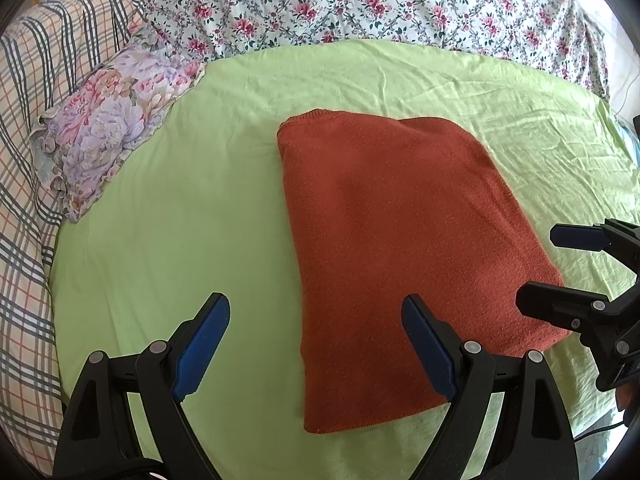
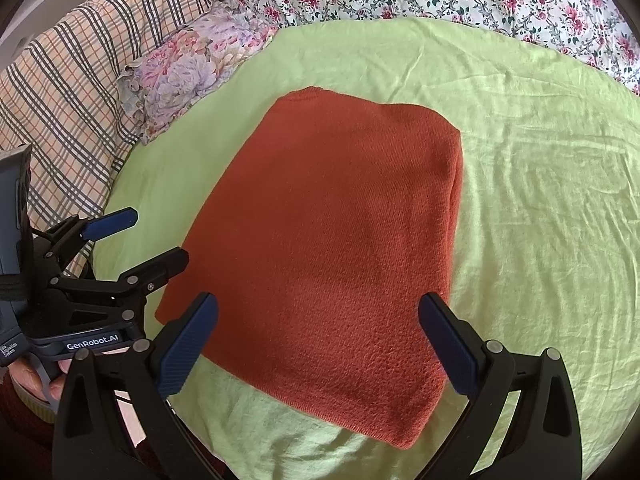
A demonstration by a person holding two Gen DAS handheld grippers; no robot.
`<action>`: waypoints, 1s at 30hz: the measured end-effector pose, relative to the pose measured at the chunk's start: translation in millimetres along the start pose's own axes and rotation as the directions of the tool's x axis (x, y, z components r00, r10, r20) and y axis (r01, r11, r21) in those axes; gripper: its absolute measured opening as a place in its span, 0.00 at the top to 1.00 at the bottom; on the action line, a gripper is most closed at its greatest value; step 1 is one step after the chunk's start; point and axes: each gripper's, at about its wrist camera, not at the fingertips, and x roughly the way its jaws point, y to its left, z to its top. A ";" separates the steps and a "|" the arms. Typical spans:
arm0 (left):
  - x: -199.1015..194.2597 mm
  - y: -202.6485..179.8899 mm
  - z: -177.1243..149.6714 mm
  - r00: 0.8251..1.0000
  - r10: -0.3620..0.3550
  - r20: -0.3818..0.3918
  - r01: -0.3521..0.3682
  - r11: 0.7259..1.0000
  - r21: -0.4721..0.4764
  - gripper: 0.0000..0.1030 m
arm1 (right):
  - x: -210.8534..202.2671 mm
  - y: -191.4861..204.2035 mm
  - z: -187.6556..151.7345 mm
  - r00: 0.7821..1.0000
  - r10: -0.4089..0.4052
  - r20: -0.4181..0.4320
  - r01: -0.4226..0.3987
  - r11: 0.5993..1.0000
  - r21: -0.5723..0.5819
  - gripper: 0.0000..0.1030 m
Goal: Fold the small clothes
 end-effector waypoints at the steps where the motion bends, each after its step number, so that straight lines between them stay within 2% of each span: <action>1: 0.2 0.1 0.6 1.000 -0.001 0.000 0.001 1.000 -0.001 0.14 | -0.1 0.6 0.1 1.000 -0.003 0.000 0.003 1.000 0.000 0.03; 30: 14.9 -0.5 8.2 1.000 -0.002 -0.012 0.002 1.000 -0.016 0.14 | 8.1 -21.4 13.4 1.000 -0.013 0.010 0.012 1.000 0.026 0.03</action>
